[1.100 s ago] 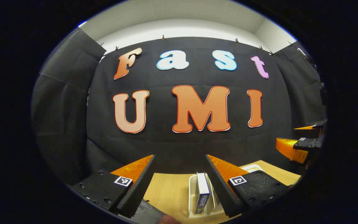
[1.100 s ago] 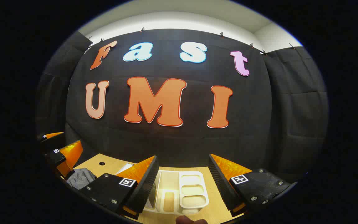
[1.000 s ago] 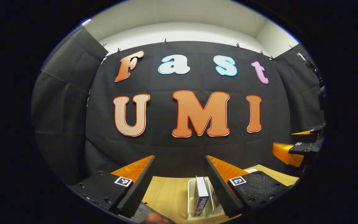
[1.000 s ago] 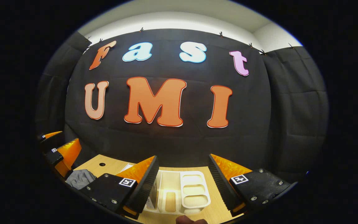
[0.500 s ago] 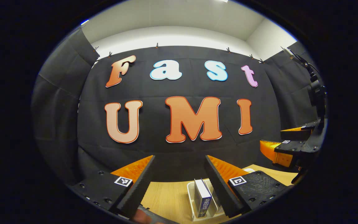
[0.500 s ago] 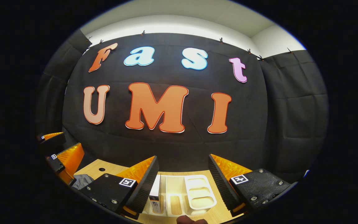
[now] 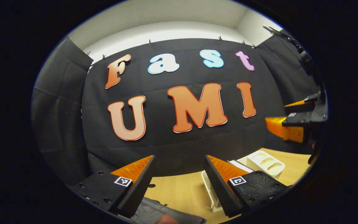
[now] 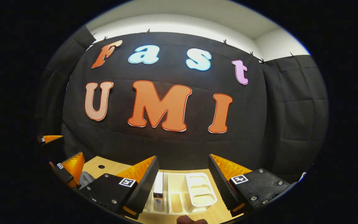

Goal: Open the schoolbag, grab two books from the bookshelf and put them into the schoolbag.

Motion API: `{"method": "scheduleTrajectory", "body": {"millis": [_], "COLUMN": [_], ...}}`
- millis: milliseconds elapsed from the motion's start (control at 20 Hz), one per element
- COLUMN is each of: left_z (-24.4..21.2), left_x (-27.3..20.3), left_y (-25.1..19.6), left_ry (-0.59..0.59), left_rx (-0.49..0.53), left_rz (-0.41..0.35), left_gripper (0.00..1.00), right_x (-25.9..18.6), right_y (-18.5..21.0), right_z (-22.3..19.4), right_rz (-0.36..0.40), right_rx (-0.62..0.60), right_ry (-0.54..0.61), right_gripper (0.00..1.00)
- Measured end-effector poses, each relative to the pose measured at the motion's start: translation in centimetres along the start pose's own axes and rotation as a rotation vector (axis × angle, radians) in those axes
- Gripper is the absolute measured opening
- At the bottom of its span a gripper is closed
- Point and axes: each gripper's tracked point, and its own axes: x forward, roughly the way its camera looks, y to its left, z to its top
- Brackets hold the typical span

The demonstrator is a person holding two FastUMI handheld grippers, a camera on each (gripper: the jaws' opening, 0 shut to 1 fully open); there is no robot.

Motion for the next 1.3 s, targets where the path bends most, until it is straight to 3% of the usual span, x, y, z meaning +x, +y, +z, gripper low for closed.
{"method": "scheduleTrajectory", "body": {"millis": [150, 600, 1100, 1300], "left_z": [-3.1, -13.0, -22.4, -26.0], "left_x": [-1.0, -4.4, -8.8, -11.3], "left_y": [0.3, -3.2, -5.9, -5.8], "left_ry": [0.064, 0.292, 0.504, 0.611], "left_rx": [0.104, 0.382, 0.605, 0.647], "left_rz": [0.053, 0.024, -0.001, 0.008], "left_gripper": [0.97, 0.97, 0.97, 0.97], "right_x": [0.9, 4.8, 7.9, 8.1], "right_y": [-0.1, -2.8, -2.5, -2.3], "right_z": [0.0, -1.0, -3.2, -3.5], "right_rz": [0.045, 0.069, 0.127, 0.164], "right_rx": [-0.008, -0.037, -0.037, -0.039], "right_ry": [-0.005, -0.046, -0.048, -0.056], "right_gripper": [0.95, 0.95, 0.95, 0.95]}}
